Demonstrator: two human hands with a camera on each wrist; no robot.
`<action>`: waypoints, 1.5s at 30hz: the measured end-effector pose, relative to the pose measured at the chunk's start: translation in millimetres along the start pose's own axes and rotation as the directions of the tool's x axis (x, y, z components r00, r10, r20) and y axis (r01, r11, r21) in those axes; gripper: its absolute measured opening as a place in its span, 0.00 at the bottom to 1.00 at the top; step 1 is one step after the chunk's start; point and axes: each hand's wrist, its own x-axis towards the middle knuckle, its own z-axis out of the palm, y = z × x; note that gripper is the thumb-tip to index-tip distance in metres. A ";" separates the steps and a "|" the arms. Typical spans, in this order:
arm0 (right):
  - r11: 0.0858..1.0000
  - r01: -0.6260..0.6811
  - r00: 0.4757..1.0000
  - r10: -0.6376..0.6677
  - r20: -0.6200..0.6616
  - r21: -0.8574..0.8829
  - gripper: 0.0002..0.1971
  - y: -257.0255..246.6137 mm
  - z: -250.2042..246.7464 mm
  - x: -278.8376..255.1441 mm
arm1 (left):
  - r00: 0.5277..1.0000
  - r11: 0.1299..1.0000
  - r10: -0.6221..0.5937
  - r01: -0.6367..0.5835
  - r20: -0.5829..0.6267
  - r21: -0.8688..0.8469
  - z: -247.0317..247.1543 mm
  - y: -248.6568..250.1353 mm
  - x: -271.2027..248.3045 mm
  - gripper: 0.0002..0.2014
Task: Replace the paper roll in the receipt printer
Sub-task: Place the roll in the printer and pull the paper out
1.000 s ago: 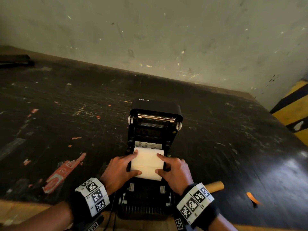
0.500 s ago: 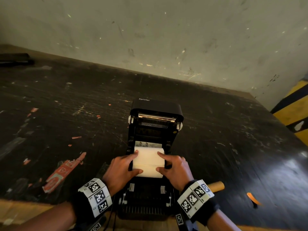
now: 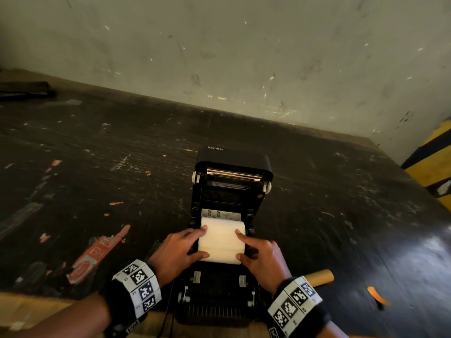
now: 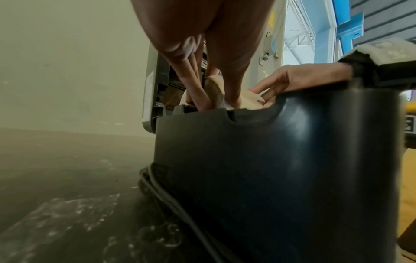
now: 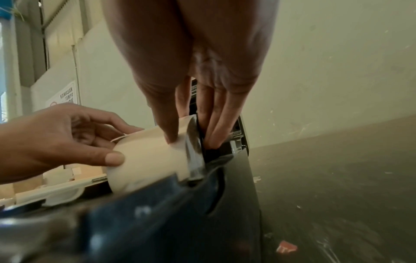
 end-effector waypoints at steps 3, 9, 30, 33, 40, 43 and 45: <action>0.995 0.004 1.000 -0.005 0.014 0.097 0.29 1.3 -0.5 -1.5 | 1.000 0.998 0.020 -0.022 0.021 0.055 -0.3 -1.2 -2.3 0.31; 0.966 -0.048 0.998 0.057 -0.030 0.254 0.38 19.5 -25.2 7.5 | 0.999 0.988 0.039 -0.040 0.014 0.148 -4.4 -3.2 -1.3 0.30; 0.937 -0.046 0.990 -0.003 0.138 0.347 0.38 4.5 -27.8 -0.1 | 0.999 0.995 0.029 -0.030 0.013 0.097 -6.4 5.1 -3.4 0.27; 0.949 -0.036 0.988 -0.014 0.154 0.314 0.39 6.9 -28.5 -1.5 | 0.999 0.990 0.052 -0.053 0.011 0.133 -5.4 4.4 -7.0 0.27; 0.929 -0.187 0.973 0.220 -0.071 0.319 0.30 29.1 -29.4 0.6 | 0.997 0.975 0.073 -0.074 0.016 0.210 -2.4 2.9 -11.9 0.26; 0.944 -0.233 0.968 0.249 -0.042 0.232 0.25 36.8 -32.2 -2.0 | 0.986 0.961 0.152 -0.132 -0.064 0.241 0.5 -0.5 -14.9 0.22; 0.957 -0.212 0.973 0.226 -0.049 0.200 0.22 34.0 -31.4 -3.7 | 0.973 0.939 0.208 -0.168 -0.103 0.301 2.3 -2.7 -16.1 0.20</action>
